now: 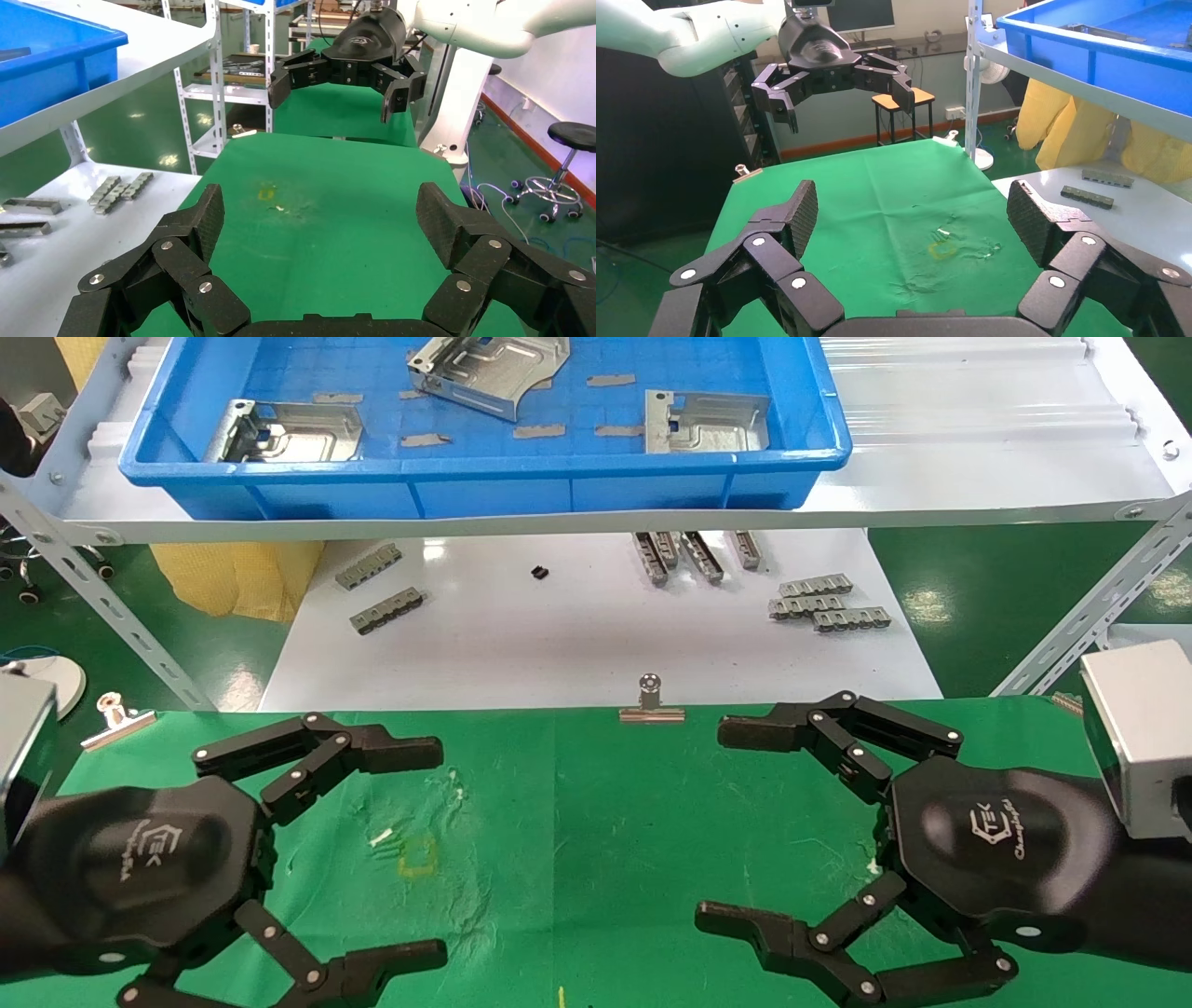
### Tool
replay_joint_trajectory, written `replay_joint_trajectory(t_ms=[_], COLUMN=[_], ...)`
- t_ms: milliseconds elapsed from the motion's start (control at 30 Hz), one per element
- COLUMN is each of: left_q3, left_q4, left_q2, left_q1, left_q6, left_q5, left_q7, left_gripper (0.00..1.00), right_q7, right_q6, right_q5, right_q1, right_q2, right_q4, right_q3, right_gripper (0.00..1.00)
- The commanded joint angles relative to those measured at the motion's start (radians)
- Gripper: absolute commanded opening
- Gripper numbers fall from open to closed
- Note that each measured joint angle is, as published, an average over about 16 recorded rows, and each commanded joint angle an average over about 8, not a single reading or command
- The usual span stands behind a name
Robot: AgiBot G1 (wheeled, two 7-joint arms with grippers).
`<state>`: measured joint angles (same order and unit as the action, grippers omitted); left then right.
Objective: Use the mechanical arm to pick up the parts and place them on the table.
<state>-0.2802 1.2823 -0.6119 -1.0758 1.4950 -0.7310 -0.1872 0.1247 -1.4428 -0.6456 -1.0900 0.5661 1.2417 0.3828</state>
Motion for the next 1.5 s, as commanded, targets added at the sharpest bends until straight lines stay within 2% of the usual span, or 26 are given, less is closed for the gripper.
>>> replay_joint_trajectory(t_ms=[33, 1500], left_q3=[0.000, 0.000], left_q4=[0.000, 0.000], left_q2=[0.000, 0.000], left_q1=[0.000, 0.000], left_q6=[0.000, 0.000], left_q5=[0.000, 0.000], left_q7=[0.000, 0.000], left_gripper=[1.00, 1.00], right_q7=[0.000, 0.000], right_q6=[0.000, 0.000], right_q5=[0.000, 0.000], right_q1=[0.000, 0.000], right_q2=[0.000, 0.000], right_q4=[0.000, 0.000], right_q3=[0.000, 0.000], right_gripper=[1.00, 0.99])
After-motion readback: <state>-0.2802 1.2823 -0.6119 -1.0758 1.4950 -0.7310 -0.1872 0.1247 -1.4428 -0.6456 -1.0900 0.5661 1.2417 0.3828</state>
